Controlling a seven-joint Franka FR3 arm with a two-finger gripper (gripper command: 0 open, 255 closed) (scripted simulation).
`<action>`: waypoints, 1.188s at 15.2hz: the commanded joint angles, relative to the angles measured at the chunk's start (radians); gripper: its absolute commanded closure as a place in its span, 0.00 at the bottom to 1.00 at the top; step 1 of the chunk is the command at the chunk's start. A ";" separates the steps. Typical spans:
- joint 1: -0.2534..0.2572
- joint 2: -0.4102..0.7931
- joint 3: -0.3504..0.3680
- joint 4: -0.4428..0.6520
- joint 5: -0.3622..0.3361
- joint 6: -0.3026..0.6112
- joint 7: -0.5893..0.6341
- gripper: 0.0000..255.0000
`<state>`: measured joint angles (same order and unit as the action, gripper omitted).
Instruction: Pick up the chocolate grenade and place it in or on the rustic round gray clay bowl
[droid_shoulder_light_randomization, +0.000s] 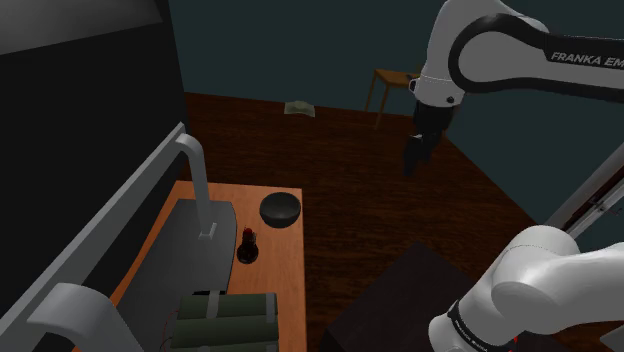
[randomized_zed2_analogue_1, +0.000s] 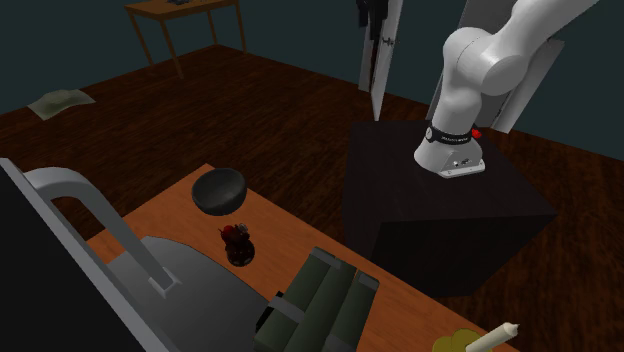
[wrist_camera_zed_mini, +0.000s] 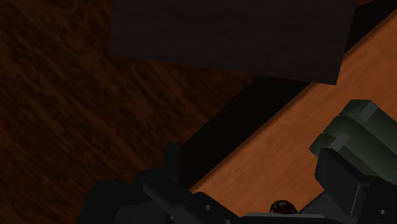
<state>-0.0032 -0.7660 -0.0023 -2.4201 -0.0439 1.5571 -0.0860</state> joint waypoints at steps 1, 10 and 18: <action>0.000 0.000 0.000 0.000 0.000 0.000 0.000 0.00; 0.038 0.170 0.065 -0.124 0.078 0.342 0.097 0.00; 0.067 0.422 0.126 -0.130 0.126 0.648 0.173 0.00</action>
<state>0.0589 -0.3857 0.1129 -2.5575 0.0759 2.1615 0.0729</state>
